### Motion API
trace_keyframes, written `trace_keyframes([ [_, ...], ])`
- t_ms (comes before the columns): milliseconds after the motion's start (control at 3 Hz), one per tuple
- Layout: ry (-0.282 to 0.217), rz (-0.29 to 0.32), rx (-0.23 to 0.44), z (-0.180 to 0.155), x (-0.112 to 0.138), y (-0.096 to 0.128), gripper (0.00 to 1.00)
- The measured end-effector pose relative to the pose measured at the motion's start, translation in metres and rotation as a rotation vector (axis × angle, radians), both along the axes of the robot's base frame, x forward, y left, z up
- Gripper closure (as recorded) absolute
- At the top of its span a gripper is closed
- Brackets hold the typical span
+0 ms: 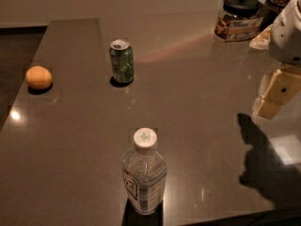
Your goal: Knock blue plastic bottle over
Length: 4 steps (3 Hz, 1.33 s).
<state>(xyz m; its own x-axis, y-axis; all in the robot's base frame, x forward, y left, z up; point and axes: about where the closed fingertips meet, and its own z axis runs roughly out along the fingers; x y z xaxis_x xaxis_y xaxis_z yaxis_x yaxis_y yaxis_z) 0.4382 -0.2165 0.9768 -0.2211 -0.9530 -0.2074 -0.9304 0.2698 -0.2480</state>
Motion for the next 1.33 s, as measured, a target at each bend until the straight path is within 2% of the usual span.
trace_keyframes([
  [333, 0.0, 0.005, 0.01, 0.0, -0.001, 0.002, 0.0],
  [667, 0.005, 0.053, 0.093, 0.0, -0.012, 0.018, 0.0],
  [1000, 0.022, 0.126, 0.19, -0.005, -0.027, 0.044, 0.0],
  [1333, 0.059, 0.228, 0.329, -0.017, -0.049, 0.085, 0.0],
])
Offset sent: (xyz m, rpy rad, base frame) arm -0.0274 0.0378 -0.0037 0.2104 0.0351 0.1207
